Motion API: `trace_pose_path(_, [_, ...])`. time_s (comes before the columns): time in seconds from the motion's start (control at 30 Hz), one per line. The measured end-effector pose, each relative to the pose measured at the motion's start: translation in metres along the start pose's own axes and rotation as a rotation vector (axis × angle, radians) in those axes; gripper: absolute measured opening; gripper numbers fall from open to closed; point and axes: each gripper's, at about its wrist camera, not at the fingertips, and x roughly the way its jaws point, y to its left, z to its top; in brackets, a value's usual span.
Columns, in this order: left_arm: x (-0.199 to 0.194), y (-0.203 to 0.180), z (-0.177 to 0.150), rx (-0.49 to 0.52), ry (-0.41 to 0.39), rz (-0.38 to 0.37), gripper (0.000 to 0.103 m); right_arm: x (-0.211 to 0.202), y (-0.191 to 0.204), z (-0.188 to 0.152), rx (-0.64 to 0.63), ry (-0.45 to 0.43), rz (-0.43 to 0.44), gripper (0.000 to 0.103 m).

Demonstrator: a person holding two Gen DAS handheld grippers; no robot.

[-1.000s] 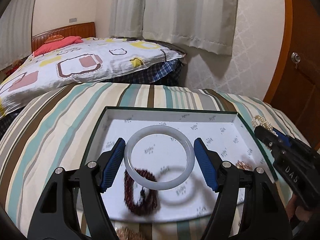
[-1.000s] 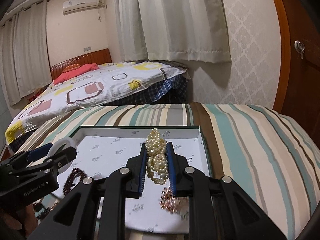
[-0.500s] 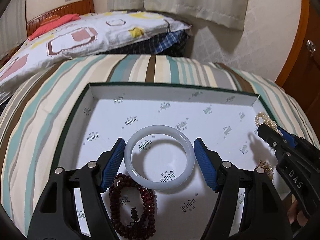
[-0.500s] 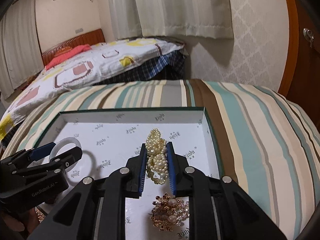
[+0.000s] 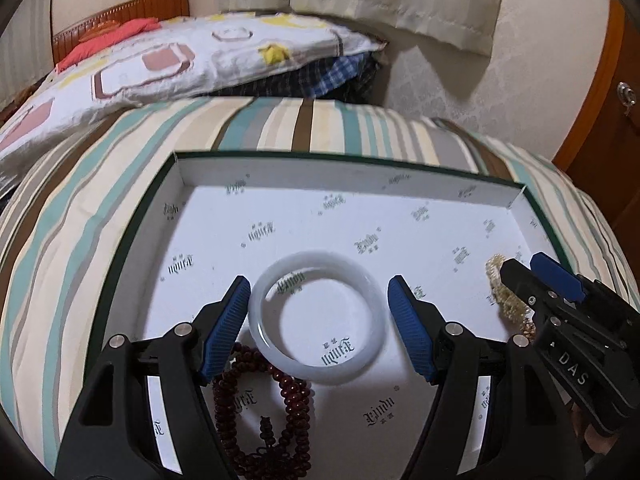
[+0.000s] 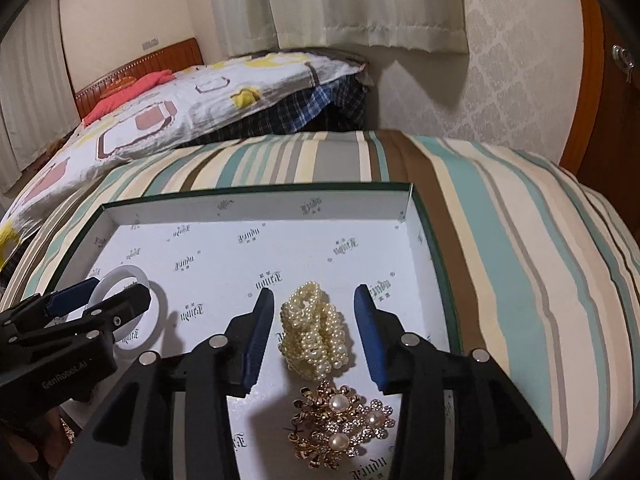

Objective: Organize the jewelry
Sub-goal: 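Open the left tool to release the bangle while the right tool releases the pearls beside the brooch, then withdraw both tools from the box back over the remaining jewelry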

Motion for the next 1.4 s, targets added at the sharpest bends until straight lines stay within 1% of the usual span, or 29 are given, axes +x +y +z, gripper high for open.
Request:
trace_pose_path(0.1, [-0.006,-0.003,-0.001,0.022,-0.031,0.013,0.07,-0.008,0.002,0.001,-0.009,-0.032,-0.003,0.042])
trace_pose_path(0.37, [-0.028,0.001,-0.005,0.011,-0.094,0.004,0.07,-0.033,0.004,-0.002,-0.032,-0.114,-0.009,0.042])
trace_pose_path(0.43, [-0.032,0.002,-0.007,0.007,-0.105,-0.003,0.07,-0.038,0.003,-0.003,-0.031,-0.124,-0.008,0.042])
trace_pose_path(0.6, [-0.037,0.003,-0.013,0.008,-0.11,-0.004,0.07,-0.044,0.003,-0.011,-0.032,-0.122,-0.008,0.042])
trace_pose_path(0.67, [-0.043,0.004,-0.016,0.007,-0.123,-0.004,0.071,-0.048,0.002,-0.016,-0.029,-0.123,-0.007,0.042])
trace_pose_path(0.77, [-0.054,0.005,-0.022,0.009,-0.151,-0.004,0.078,-0.056,0.001,-0.022,-0.024,-0.127,-0.009,0.042])
trace_pose_path(0.83, [-0.064,0.006,-0.026,0.015,-0.176,-0.004,0.078,-0.062,0.001,-0.027,-0.022,-0.131,-0.011,0.042])
trace_pose_path(0.93, [-0.076,0.007,-0.034,0.025,-0.189,0.003,0.078,-0.071,0.0,-0.037,-0.014,-0.134,-0.015,0.042])
trace_pose_path(1.13, [-0.098,0.014,-0.052,0.001,-0.203,-0.004,0.078,-0.091,0.001,-0.06,-0.018,-0.137,-0.027,0.042])
trace_pose_path(1.4, [-0.127,0.023,-0.087,0.015,-0.209,0.02,0.079,-0.109,0.011,-0.095,-0.029,-0.125,-0.016,0.042])
